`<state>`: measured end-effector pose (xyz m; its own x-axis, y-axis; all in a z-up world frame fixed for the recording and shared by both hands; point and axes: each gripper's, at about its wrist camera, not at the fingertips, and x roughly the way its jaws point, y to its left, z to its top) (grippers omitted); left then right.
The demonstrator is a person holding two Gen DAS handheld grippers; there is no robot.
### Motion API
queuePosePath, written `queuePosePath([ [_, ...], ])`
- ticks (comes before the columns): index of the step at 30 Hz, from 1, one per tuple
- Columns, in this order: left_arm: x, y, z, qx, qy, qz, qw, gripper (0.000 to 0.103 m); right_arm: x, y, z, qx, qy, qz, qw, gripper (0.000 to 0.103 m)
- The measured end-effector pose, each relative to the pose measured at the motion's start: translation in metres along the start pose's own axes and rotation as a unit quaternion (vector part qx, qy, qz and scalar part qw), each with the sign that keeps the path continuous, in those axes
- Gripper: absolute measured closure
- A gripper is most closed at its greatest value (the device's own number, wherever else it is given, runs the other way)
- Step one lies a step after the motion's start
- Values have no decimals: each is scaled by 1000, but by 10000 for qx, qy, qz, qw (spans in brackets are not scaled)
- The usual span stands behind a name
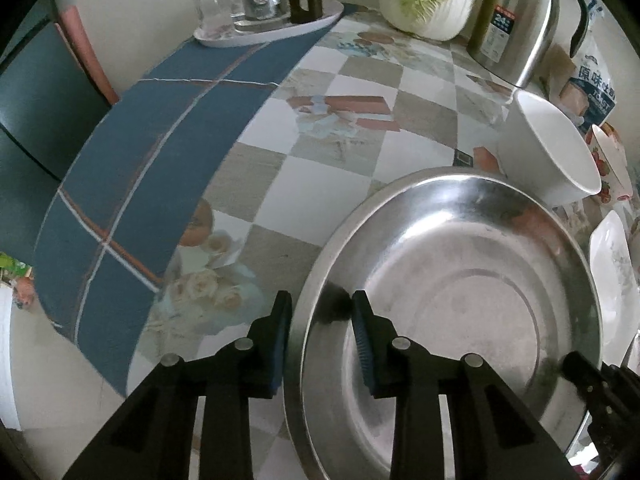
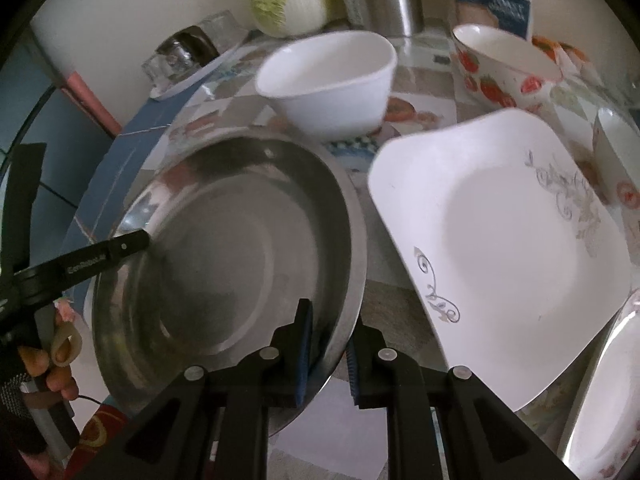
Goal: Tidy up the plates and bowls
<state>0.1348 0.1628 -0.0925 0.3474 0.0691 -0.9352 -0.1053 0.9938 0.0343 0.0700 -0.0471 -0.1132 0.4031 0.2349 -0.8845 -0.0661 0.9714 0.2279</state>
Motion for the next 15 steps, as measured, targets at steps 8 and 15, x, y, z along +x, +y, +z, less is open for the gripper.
queuePosePath([
  [8, -32, 5, -5, 181, -183, 209, 9995, 72, -9, 6, -1, -127, -86, 138, 9998, 86],
  [15, -68, 5, -2, 219, -425, 339, 9983, 72, -32, 9, 3, -214, -384, 318, 9985, 86],
])
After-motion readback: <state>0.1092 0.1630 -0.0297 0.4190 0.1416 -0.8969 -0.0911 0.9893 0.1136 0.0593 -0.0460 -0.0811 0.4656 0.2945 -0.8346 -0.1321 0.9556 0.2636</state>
